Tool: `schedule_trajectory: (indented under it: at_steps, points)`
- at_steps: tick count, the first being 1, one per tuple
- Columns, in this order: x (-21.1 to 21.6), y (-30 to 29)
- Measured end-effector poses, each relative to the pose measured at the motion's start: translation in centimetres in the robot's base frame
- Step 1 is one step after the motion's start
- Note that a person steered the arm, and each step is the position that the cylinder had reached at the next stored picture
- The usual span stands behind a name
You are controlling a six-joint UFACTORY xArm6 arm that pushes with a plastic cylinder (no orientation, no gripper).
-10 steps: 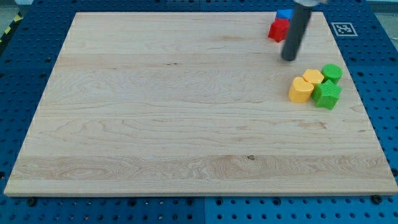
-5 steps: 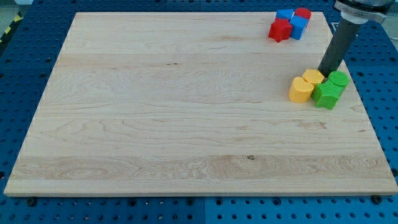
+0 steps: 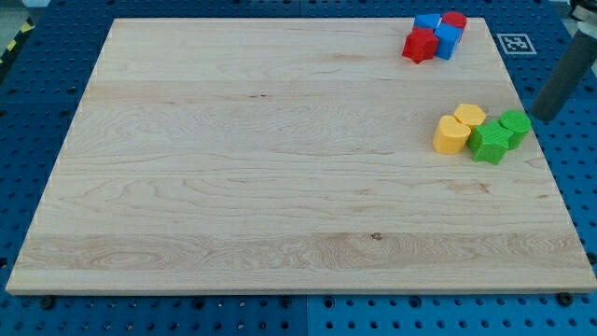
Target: Slide the green circle and green star slightly down
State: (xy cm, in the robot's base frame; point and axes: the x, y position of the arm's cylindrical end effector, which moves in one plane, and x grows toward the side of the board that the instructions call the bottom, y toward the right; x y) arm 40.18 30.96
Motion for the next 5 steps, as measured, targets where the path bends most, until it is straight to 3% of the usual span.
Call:
schedule_trajectory:
  at_steps: [5]
  points:
    - [3.7, -5.9]
